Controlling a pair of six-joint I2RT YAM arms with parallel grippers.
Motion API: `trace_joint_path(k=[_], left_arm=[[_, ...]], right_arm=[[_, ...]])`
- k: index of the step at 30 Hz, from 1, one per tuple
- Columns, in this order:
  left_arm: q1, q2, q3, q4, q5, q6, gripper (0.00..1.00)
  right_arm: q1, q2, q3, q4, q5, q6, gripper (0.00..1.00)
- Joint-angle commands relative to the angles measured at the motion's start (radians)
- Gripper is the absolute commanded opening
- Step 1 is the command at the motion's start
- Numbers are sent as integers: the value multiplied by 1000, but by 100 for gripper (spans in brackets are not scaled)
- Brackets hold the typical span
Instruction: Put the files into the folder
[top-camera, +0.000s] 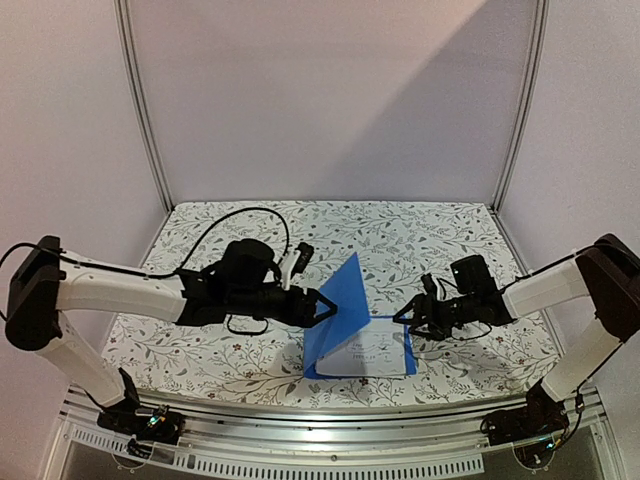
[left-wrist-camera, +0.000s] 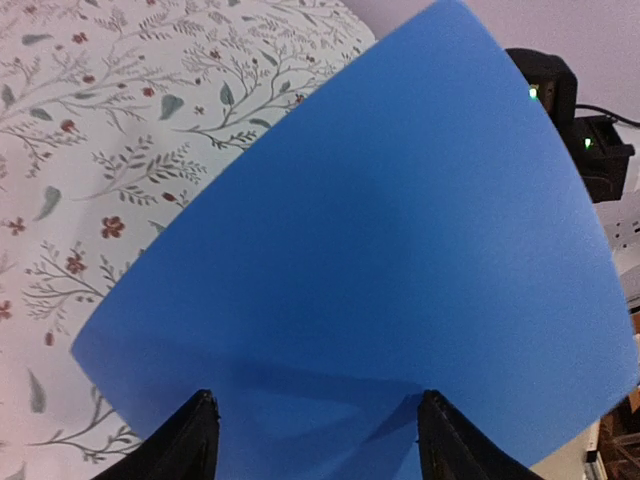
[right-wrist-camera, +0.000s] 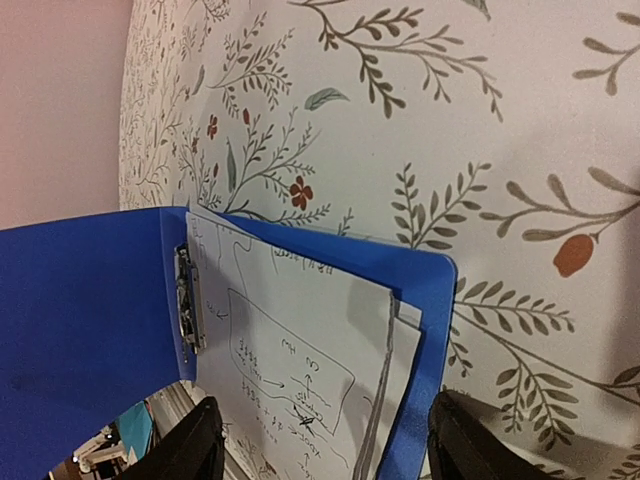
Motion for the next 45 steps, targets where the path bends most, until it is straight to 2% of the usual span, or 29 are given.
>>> trace_joint_path(k=[1, 7, 9, 14, 19, 22, 28, 30, 37, 42, 45], left_arm=[[-37, 122, 58, -14, -6, 13, 64], [-39, 270, 144, -31, 21, 0, 57], [-41, 306, 158, -27, 29, -6, 55], [-43, 397, 201, -85, 14, -20, 52], [-44, 440, 198, -85, 25, -43, 50], [-44, 452, 203, -82, 28, -52, 49], [-41, 447, 225, -103, 26, -50, 48], [-39, 442, 225, -106, 29, -52, 48], [-37, 419, 279, -149, 47, -16, 47], [-61, 315, 248, -116, 163, 25, 47], [-68, 280, 200, -191, 185, 25, 46]], right_arm=[[9, 46, -70, 28, -14, 134, 69], [-86, -30, -123, 100, -25, 227, 69], [-113, -65, -118, 70, -21, 240, 69], [-126, -165, -25, -117, 131, 106, 69], [-74, -240, 4, -106, 175, 11, 67], [5, -191, 28, -45, 111, -15, 64], [128, -6, 38, 116, -12, 54, 36], [143, 34, 39, 146, -34, 87, 31], [150, 153, 49, 50, -11, 115, 19], [149, 245, 30, 56, -48, 135, 17], [149, 264, 31, 60, -68, 138, 17]])
